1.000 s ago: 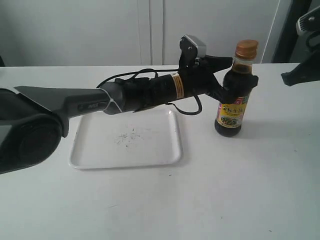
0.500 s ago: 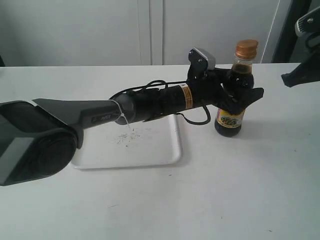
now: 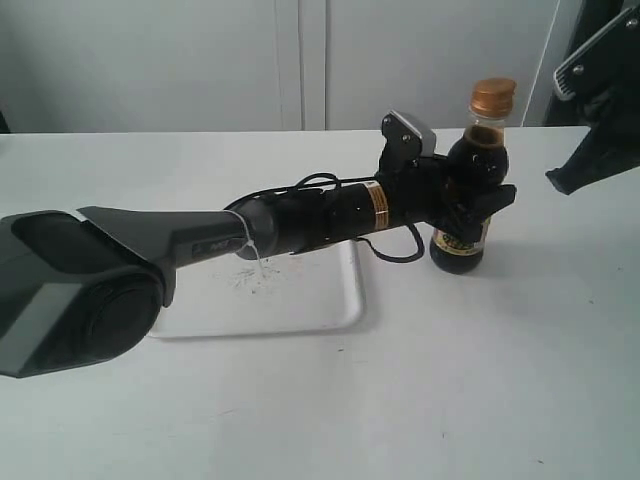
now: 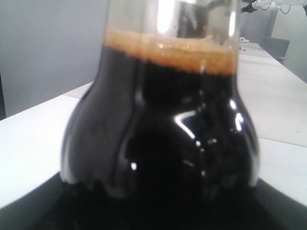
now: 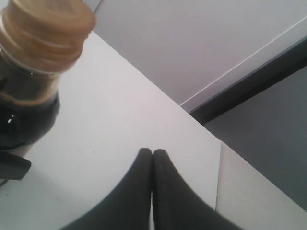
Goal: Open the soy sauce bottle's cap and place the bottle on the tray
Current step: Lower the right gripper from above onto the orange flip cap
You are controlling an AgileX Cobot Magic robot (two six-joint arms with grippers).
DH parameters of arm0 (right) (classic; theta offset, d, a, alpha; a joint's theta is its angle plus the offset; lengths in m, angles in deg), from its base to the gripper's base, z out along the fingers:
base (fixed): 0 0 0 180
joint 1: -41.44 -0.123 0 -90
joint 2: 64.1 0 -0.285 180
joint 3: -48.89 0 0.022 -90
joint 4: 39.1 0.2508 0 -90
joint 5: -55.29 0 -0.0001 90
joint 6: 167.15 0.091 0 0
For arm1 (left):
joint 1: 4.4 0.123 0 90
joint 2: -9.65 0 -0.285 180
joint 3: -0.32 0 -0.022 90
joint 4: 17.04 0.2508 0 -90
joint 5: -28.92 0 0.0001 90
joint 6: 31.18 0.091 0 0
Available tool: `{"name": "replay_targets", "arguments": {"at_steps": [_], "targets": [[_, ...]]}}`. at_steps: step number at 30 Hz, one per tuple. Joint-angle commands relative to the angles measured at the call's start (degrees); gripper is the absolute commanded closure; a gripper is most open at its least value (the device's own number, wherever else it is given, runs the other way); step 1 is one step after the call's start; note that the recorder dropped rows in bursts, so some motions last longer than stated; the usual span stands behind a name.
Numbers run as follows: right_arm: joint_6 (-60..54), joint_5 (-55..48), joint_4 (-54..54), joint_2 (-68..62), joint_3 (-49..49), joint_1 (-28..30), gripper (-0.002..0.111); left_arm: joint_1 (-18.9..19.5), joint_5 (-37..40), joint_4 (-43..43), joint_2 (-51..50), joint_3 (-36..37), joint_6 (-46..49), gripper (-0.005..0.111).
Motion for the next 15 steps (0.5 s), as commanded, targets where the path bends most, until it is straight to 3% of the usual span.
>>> {"name": "replay_targets", "arguments": {"at_steps": [1,6,15], "targets": [[-1.7,0.9,-0.8,-0.2,-0.3,-1.3,0.108,-1.4,1.3,0.8,0.3,-0.4,1.2,0.106],[-2.6,-0.4,-1.9,-0.3,-0.9,-3.9,0.108,-1.8,2.1,0.8,0.3,-0.4,2.2,0.107],[0.2,-11.6,0.5,-0.8,-6.7,-4.8,0.108,-1.9,7.7,4.3,0.3,-0.4,3.3,0.107]]}}
